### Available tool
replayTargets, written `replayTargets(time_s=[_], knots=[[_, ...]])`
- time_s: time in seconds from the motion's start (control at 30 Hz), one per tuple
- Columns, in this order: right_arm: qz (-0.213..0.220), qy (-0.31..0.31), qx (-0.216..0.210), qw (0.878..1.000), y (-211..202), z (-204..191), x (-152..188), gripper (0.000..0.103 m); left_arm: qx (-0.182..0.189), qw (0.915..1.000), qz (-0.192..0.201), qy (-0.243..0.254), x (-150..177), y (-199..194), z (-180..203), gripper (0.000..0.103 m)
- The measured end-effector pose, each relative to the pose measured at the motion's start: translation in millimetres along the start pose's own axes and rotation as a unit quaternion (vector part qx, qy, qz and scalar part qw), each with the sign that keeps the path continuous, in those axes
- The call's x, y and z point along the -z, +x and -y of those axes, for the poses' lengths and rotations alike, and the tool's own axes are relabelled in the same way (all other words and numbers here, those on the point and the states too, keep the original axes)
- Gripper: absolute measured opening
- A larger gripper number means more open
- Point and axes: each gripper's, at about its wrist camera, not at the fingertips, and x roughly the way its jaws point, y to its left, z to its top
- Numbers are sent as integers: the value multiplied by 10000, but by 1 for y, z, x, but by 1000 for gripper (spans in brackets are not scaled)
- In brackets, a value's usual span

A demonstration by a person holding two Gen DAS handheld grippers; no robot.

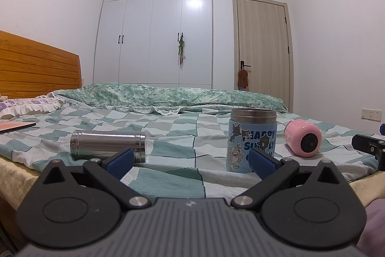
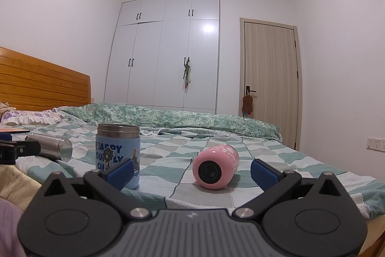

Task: Flip cup upright
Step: 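Open the left gripper and withdraw from the upright cup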

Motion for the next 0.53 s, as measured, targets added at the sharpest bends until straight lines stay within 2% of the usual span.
replayTargets(time_s=[0.53], knots=[[-2, -4, -3, 10000, 0, 0, 0, 103, 18, 10000, 0, 0, 0, 1, 1, 103]])
